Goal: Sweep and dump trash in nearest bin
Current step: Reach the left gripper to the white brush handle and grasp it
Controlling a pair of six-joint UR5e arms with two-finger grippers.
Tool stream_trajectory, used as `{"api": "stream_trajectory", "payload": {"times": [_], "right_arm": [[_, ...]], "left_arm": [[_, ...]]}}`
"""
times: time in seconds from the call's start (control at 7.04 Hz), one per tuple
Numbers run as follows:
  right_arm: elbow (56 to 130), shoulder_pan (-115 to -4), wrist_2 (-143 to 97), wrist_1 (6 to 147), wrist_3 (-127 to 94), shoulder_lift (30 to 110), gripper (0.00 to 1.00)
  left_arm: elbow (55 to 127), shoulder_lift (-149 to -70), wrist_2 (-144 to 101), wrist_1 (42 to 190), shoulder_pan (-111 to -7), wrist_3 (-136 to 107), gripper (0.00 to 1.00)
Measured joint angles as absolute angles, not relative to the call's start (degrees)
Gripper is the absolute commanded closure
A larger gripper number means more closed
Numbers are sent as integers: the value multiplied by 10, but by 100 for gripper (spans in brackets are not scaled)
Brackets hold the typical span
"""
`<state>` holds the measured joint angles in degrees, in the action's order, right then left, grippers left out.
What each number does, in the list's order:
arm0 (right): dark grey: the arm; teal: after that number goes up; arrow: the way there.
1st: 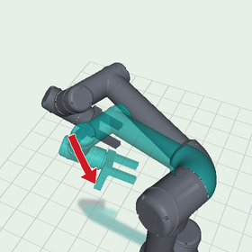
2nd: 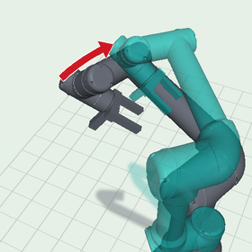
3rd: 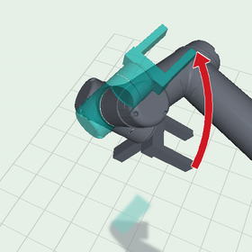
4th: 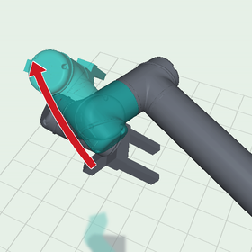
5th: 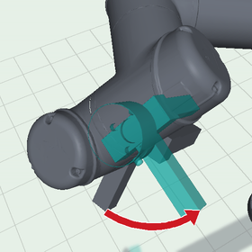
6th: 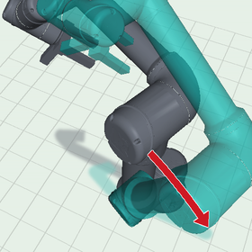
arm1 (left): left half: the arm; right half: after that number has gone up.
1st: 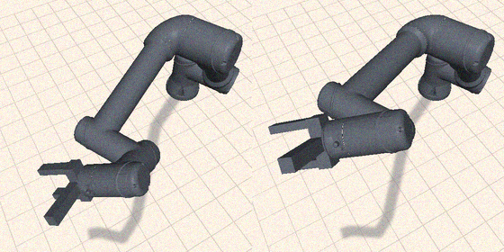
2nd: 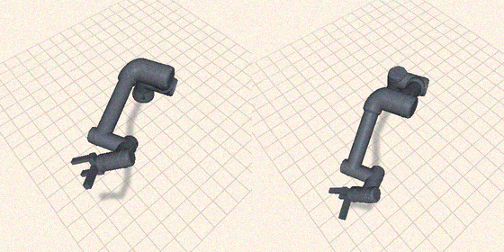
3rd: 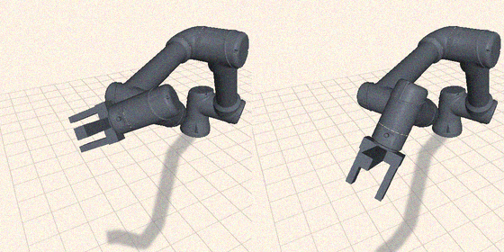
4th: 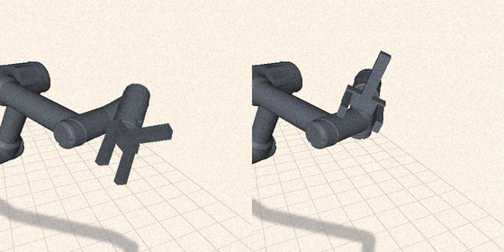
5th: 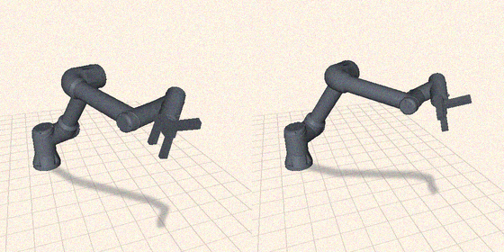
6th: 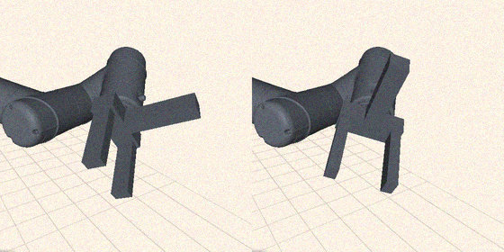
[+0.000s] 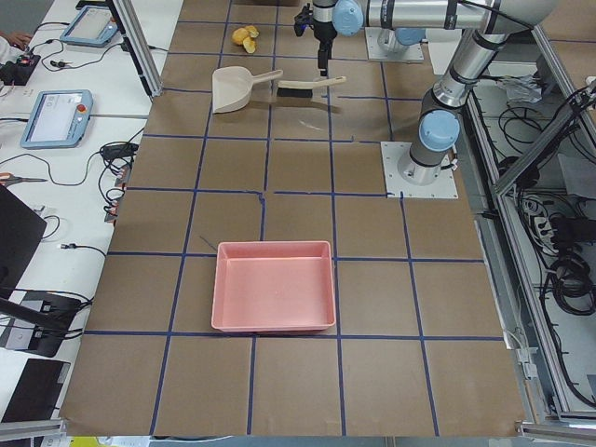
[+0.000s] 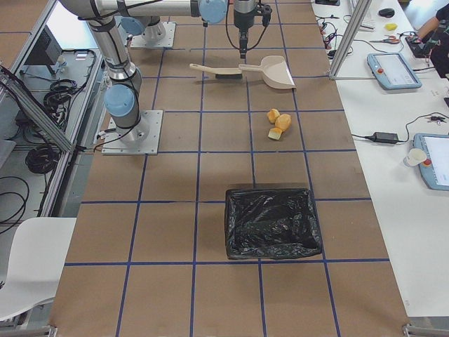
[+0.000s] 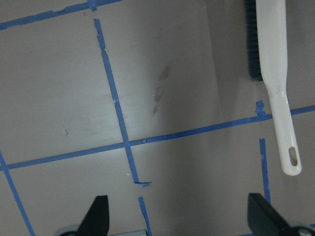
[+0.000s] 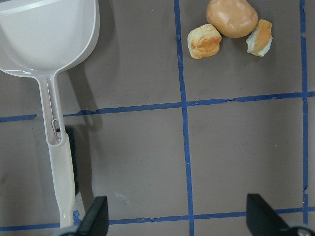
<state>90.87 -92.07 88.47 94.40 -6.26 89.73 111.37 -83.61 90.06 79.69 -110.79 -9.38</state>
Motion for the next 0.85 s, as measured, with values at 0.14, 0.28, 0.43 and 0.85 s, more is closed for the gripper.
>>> {"api": "stream_trajectory", "payload": {"times": [0.14, 0.28, 0.43, 0.85], "right_arm": [[909, -921, 885, 944, -63, 897, 0], [909, -920, 885, 943, -63, 897, 0], [909, -920, 885, 943, -62, 897, 0], [910, -919, 887, 943, -62, 897, 0]], "left_arm": [[1144, -840, 899, 750, -1147, -128, 2], [1170, -847, 898, 701, -1172, -148, 2], [1194, -857, 898, 646, -1186, -164, 2], [1223, -898, 906, 537, -1243, -209, 2]]}}
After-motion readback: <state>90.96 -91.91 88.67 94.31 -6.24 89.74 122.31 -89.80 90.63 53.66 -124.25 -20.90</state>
